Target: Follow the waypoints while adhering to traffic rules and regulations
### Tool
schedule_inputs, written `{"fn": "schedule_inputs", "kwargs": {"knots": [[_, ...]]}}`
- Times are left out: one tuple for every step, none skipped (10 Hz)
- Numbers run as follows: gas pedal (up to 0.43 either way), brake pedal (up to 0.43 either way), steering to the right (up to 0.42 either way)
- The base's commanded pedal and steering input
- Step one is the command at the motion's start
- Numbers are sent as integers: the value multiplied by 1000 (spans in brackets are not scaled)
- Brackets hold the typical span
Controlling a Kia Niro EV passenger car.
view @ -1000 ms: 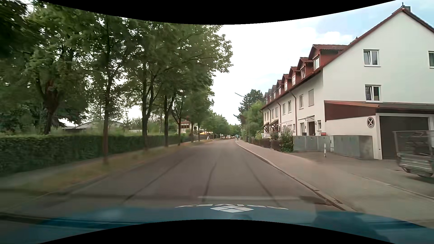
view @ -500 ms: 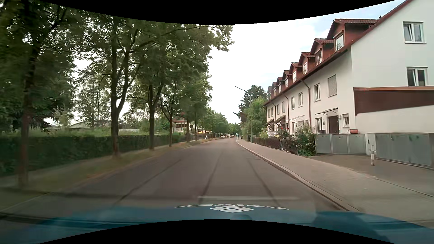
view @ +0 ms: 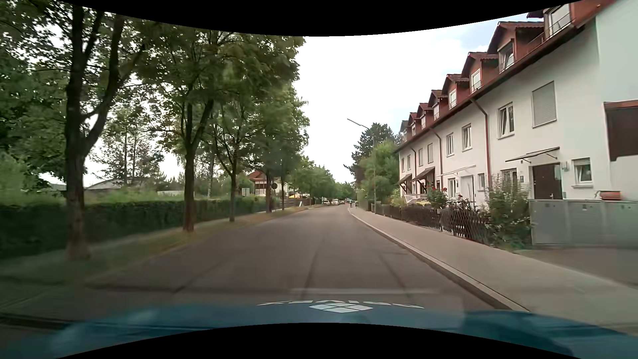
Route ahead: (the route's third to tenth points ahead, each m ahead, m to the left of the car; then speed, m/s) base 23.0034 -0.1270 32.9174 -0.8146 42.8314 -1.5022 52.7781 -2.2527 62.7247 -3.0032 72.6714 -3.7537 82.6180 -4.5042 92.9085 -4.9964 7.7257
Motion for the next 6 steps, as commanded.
{"fn": "schedule_inputs", "kwargs": {"knots": [[157, 0, 0], [157, 0, 1], [157, 0, 2], [157, 0, 1], [157, 0, 1], [157, 0, 2]]}}
